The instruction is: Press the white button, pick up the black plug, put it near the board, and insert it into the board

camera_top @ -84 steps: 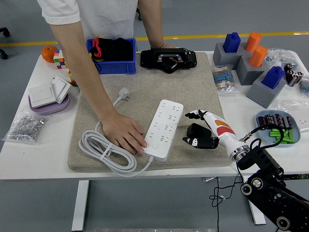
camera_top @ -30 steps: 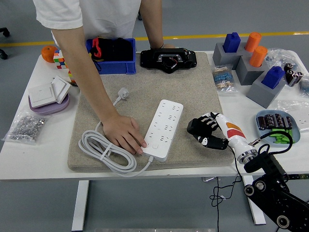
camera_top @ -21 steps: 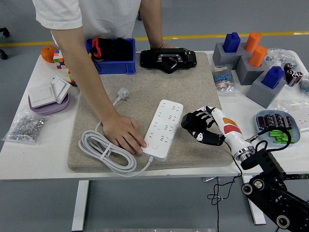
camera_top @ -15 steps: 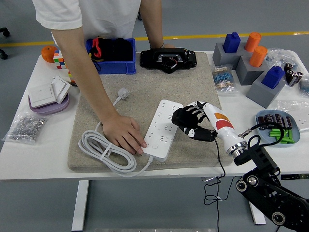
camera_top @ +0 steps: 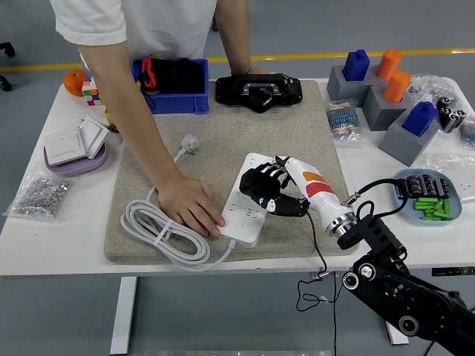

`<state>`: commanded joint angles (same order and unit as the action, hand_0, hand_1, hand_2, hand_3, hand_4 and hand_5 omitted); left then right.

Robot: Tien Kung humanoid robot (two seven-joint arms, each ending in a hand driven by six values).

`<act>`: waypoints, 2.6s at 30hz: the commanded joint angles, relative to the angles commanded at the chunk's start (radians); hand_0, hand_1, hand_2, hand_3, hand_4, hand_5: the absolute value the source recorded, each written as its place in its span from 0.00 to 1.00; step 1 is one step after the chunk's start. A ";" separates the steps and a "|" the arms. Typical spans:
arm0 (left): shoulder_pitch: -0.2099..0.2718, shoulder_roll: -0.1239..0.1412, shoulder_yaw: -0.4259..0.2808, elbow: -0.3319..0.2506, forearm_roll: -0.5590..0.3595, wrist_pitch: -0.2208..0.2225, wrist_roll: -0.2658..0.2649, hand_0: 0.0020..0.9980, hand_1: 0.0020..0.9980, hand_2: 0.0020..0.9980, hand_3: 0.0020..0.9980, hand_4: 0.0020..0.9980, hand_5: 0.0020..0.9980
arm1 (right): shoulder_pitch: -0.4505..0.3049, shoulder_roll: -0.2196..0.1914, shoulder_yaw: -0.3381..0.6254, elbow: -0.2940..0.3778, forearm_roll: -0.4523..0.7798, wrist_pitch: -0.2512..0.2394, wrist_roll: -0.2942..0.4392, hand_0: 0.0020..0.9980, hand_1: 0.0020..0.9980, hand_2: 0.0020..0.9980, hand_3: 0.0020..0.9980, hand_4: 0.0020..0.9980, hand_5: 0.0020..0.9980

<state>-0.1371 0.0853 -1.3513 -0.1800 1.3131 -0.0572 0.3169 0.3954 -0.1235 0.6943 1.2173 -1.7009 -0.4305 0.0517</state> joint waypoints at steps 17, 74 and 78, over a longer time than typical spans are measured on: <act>-0.005 0.004 0.002 0.000 0.005 -0.001 0.002 0.71 0.67 0.58 0.68 0.67 0.27 | 0.021 0.023 -0.015 -0.106 0.002 -0.009 0.016 0.35 0.22 0.26 0.45 0.71 0.00; -0.002 0.002 0.007 0.000 0.006 -0.002 0.001 0.71 0.67 0.59 0.68 0.67 0.27 | 0.018 0.030 -0.010 -0.169 0.011 -0.004 0.032 0.39 0.35 0.40 0.52 0.79 0.00; -0.002 0.001 0.005 0.000 0.006 -0.002 0.001 0.71 0.67 0.59 0.68 0.67 0.27 | 0.018 0.029 -0.011 -0.168 0.018 -0.003 0.039 0.39 0.35 0.40 0.52 0.79 0.00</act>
<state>-0.1388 0.0864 -1.3458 -0.1800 1.3193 -0.0590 0.3184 0.4137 -0.0945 0.6832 1.0494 -1.6829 -0.4336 0.0911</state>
